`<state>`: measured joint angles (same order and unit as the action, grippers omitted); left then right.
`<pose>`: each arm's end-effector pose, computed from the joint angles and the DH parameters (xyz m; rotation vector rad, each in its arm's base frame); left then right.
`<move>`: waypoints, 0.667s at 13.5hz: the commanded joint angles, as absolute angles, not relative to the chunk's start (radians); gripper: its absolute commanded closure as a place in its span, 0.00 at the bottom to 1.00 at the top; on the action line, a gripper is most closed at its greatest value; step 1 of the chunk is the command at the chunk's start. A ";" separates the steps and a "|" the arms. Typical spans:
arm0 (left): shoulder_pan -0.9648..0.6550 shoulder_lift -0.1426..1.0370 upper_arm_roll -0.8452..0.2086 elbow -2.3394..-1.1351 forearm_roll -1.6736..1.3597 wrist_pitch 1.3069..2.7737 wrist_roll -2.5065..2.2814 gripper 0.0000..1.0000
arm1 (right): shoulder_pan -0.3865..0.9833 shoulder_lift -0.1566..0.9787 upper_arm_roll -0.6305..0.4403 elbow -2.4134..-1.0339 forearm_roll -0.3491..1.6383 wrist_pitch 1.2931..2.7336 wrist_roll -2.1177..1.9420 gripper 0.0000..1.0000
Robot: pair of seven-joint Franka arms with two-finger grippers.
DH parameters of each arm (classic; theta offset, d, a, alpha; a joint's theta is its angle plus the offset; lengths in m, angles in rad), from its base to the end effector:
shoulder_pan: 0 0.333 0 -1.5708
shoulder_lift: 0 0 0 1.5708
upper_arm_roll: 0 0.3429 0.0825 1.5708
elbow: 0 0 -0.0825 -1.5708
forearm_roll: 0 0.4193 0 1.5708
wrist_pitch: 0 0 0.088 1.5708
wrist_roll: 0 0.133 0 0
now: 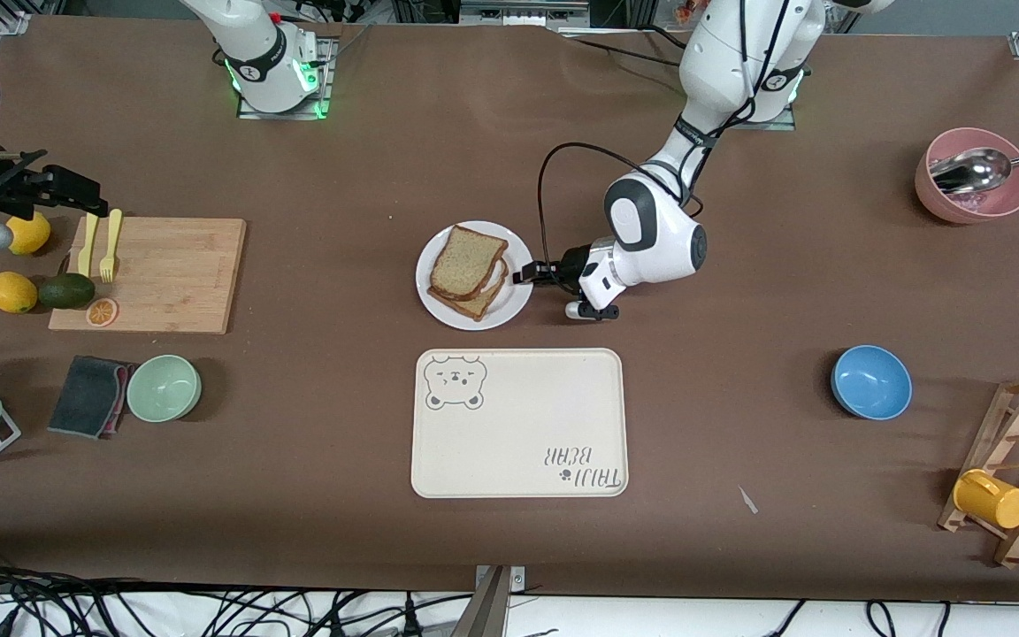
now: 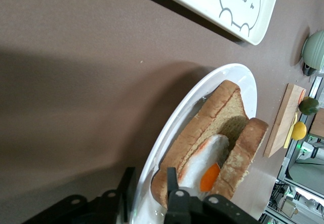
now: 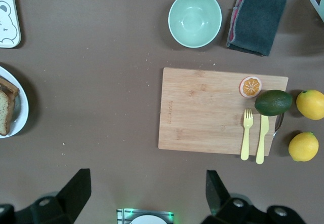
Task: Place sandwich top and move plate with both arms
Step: 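Grip the white plate rim with the left gripper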
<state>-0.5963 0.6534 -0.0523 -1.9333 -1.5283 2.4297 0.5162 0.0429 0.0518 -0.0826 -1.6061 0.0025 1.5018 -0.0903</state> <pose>0.5041 -0.4077 0.1085 2.2630 0.1944 -0.2277 0.5908 -0.0220 0.5719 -3.1228 -0.0786 0.2437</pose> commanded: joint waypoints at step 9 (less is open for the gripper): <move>-0.609 0.670 -0.046 -1.925 -1.603 2.428 0.612 0.87 | 0.041 0.063 -0.081 -1.572 0.014 1.476 -0.081 0.00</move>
<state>-0.5979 0.6658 -0.0523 -1.9333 -1.5547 2.4289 0.5758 0.0429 0.0519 -0.0826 -1.6060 0.0025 1.5018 -0.0897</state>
